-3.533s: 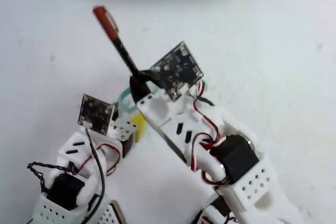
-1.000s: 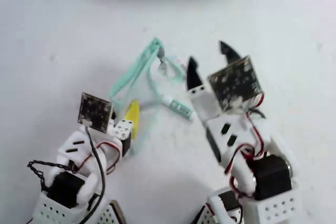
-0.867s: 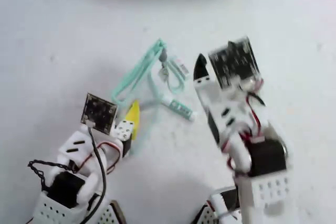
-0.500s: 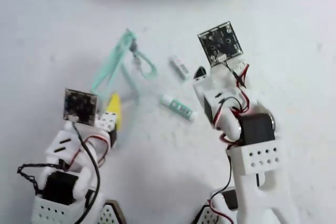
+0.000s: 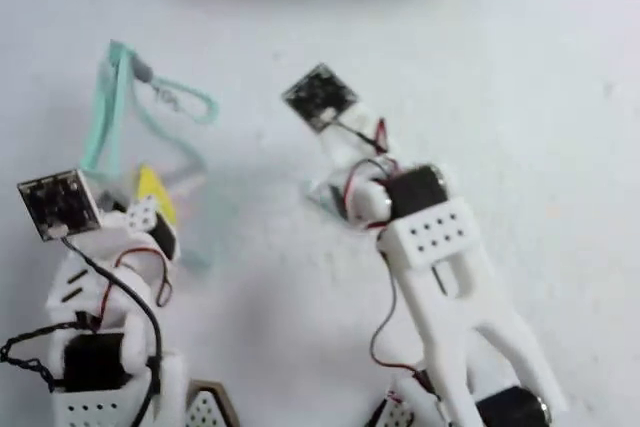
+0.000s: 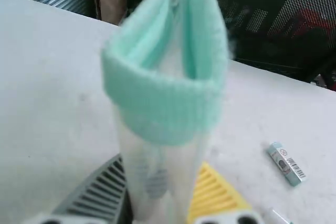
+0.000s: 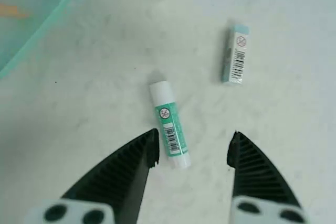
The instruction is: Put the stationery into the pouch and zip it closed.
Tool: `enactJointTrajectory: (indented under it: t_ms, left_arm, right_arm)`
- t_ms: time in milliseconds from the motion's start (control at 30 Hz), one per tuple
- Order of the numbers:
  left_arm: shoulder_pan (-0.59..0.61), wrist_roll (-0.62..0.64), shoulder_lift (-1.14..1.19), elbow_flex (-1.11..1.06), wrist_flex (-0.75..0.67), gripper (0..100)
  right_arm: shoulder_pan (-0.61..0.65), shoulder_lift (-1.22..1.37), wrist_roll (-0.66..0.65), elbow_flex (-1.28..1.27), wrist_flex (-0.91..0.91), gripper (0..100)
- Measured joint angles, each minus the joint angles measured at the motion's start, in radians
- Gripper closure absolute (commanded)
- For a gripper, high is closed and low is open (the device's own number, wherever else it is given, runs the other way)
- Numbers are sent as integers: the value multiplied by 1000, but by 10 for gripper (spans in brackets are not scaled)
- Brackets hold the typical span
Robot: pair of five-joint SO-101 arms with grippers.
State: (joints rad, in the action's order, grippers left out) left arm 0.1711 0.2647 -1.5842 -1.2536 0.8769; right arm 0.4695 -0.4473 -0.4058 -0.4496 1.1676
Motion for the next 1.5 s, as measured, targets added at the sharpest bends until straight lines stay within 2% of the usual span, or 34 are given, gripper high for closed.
enactJointTrajectory:
  t_ms: [200, 767, 1000, 1167, 1500]
  left_arm:
    - [3, 2, 0, 0, 0, 978]
    - [3, 2, 0, 0, 0, 977]
    - [-38, 2, 0, 0, 0, 977]
    - [-40, 2, 0, 0, 0, 977]
    - [-40, 2, 0, 0, 0, 977]
  right_arm:
    - [44, 52, 0, 9, 3, 793]
    - [43, 140, 0, 9, 3, 793]
    - [43, 140, -5, 9, 3, 793]
    - [58, 146, -104, 9, 3, 793]
    - [64, 146, -112, 9, 3, 793]
